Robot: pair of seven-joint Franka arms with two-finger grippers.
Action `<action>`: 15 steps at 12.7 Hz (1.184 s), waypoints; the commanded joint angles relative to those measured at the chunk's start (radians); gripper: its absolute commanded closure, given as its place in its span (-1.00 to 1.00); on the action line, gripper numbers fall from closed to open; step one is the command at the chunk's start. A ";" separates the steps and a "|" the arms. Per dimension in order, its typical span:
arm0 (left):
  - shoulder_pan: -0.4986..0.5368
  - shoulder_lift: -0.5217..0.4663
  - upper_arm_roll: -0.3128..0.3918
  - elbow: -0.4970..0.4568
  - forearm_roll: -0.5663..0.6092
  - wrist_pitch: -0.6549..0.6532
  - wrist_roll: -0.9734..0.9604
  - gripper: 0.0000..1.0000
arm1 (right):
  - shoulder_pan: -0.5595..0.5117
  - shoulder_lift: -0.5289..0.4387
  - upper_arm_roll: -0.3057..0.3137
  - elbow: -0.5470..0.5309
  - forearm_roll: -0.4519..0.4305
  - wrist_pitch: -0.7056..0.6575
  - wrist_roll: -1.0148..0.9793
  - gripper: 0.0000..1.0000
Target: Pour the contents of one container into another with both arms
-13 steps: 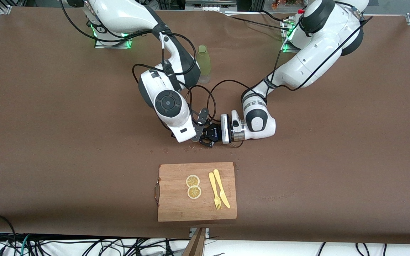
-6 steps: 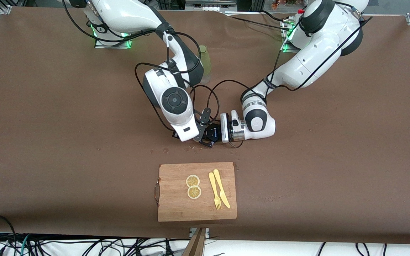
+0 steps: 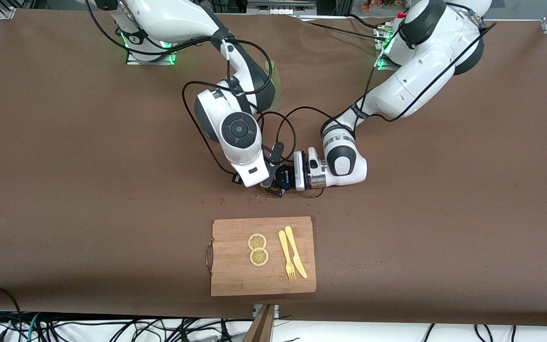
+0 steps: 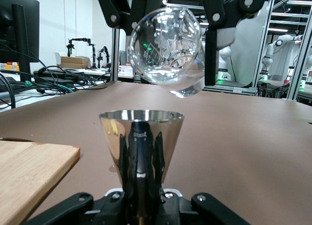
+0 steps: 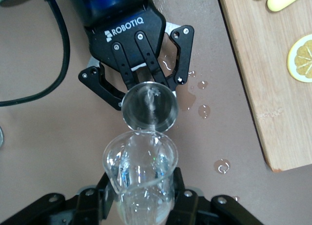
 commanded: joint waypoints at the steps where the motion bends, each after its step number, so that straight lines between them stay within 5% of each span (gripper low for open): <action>1: -0.007 0.017 -0.011 0.038 -0.027 0.013 0.033 1.00 | 0.010 0.021 -0.009 0.038 -0.020 -0.008 0.018 0.39; 8: -0.007 0.017 -0.011 0.042 -0.030 0.013 0.033 1.00 | -0.010 0.006 -0.003 0.038 0.006 0.000 0.021 0.39; 15: 0.003 0.000 -0.014 0.040 -0.038 0.013 0.012 1.00 | -0.174 -0.036 -0.003 0.023 0.354 0.000 -0.127 0.39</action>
